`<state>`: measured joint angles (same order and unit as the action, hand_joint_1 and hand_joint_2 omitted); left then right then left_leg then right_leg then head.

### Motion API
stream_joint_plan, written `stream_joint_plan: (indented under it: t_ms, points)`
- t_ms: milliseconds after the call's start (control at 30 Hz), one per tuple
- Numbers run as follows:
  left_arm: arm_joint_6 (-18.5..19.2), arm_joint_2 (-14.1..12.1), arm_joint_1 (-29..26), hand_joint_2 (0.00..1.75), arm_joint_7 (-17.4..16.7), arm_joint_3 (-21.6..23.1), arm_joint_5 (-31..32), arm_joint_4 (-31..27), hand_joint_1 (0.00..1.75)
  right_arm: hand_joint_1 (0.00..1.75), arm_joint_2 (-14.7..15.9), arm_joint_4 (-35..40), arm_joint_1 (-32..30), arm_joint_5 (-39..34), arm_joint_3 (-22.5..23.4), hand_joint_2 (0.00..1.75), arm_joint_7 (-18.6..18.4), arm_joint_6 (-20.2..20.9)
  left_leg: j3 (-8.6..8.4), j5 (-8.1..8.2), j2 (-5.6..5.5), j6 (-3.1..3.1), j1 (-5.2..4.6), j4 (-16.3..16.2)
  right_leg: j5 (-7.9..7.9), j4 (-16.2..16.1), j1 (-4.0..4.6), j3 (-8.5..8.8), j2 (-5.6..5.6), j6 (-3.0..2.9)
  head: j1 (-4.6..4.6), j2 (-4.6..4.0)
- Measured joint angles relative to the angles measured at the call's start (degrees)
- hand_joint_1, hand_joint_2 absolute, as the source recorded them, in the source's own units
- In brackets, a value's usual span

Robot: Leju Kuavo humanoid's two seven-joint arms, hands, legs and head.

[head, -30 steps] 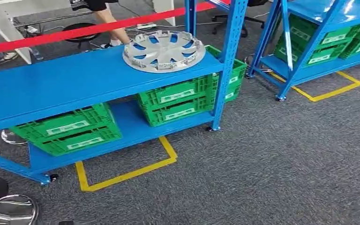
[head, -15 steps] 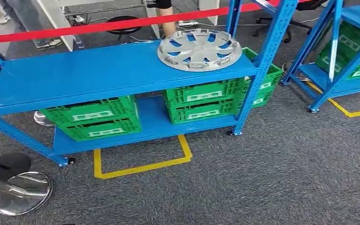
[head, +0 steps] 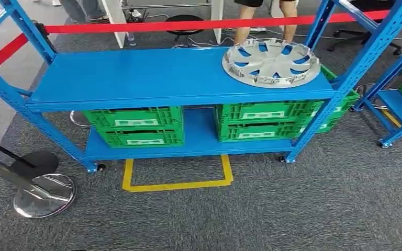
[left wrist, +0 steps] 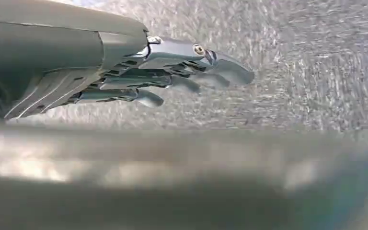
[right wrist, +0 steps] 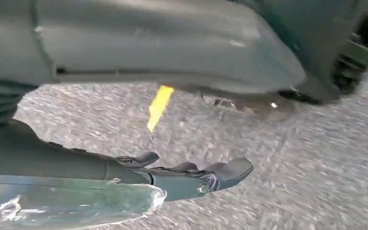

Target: Take the parts from the cabinet and place them on the table.

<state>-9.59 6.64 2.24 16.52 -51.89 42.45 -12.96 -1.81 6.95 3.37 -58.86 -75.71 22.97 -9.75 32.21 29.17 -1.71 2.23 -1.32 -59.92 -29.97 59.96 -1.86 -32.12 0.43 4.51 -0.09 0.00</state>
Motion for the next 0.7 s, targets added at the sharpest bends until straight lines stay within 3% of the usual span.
stream_joint_plan:
  t_ms: [33, 67, 233, 267, 333, 400, 533, 700]
  points:
    - [0.07, 0.04, -0.06, 1.75, -0.02, 0.02, 0.06, 0.00, 0.00, 0.00, 0.15, -0.02, 0.09, -0.11, 0.09, 1.75, 0.02, 0.04, 0.14, -0.45, 0.01, 0.14, -0.30, 0.22, -0.25, 0.24, 0.17, -0.29, -0.02, -3.18, -0.39, 0.00]
    - [0.22, 0.02, -0.19, 1.75, -0.09, 0.02, 0.06, 0.00, 0.00, 0.00, 0.22, -0.04, 0.05, -0.13, 0.18, 1.75, 0.04, 0.00, 0.13, -0.52, 0.00, 0.16, -0.34, 0.40, -0.11, 0.27, 0.18, -0.32, -0.11, -2.64, -0.77, 0.00]
    - [0.24, -0.04, -0.33, 1.75, -0.09, 0.04, 0.06, 0.00, 0.00, 0.00, 0.31, -0.04, 0.08, -0.26, 0.39, 1.75, 0.22, 0.00, 0.00, -0.53, 0.00, 0.03, -0.05, 0.74, -0.25, 0.19, 0.59, -0.29, -0.05, -2.87, -0.68, 0.00]
    - [0.26, -0.04, -0.34, 0.00, 0.00, 0.04, -0.04, 0.00, 0.00, 0.00, 0.31, -0.04, 0.09, -0.46, 0.42, 0.00, 0.54, -0.02, 0.00, -0.53, 0.00, -0.16, 0.01, 0.78, -0.29, 0.19, 0.66, -0.27, -0.05, -2.94, -0.70, 0.00]
    - [0.24, 0.46, -0.30, 0.00, 0.72, -0.02, -1.69, 0.00, 0.00, 0.00, 0.31, -0.04, 0.10, -0.81, 0.77, 0.00, 1.18, 0.13, -0.02, -0.51, -0.01, -0.86, 0.12, 0.84, -0.31, 0.19, 0.73, -0.28, -0.05, -3.00, -0.68, 0.00]
    - [-0.70, 2.96, 0.17, 0.00, -2.54, -0.90, -2.80, -1.60, 0.00, 0.00, 0.44, -0.04, 0.45, -0.70, 0.76, 0.00, -1.82, 1.29, 0.01, -0.57, -0.02, -0.95, 0.12, 0.84, -0.28, 0.19, 0.73, -0.26, -0.07, -3.04, -0.72, 0.00]
    - [0.74, 8.59, -0.22, 0.00, -6.89, -1.38, -2.21, -7.87, 0.00, 0.00, 0.85, -0.04, 0.75, -0.81, 0.76, 0.00, -3.11, 2.82, 0.00, -0.59, 0.00, -1.06, 0.12, 0.86, -0.26, 0.12, 0.72, -0.10, -0.04, -3.06, -0.61, 0.00]
    - [1.62, 10.05, -0.89, 0.00, -7.47, -1.88, -2.17, -12.37, 0.00, 0.00, 1.09, -0.04, 0.74, -0.87, 0.76, 0.00, -3.21, 2.97, -0.02, -0.57, -0.02, -1.08, 0.12, 0.85, -0.12, -0.20, 0.72, 0.06, -0.09, -2.99, -0.68, 0.00]
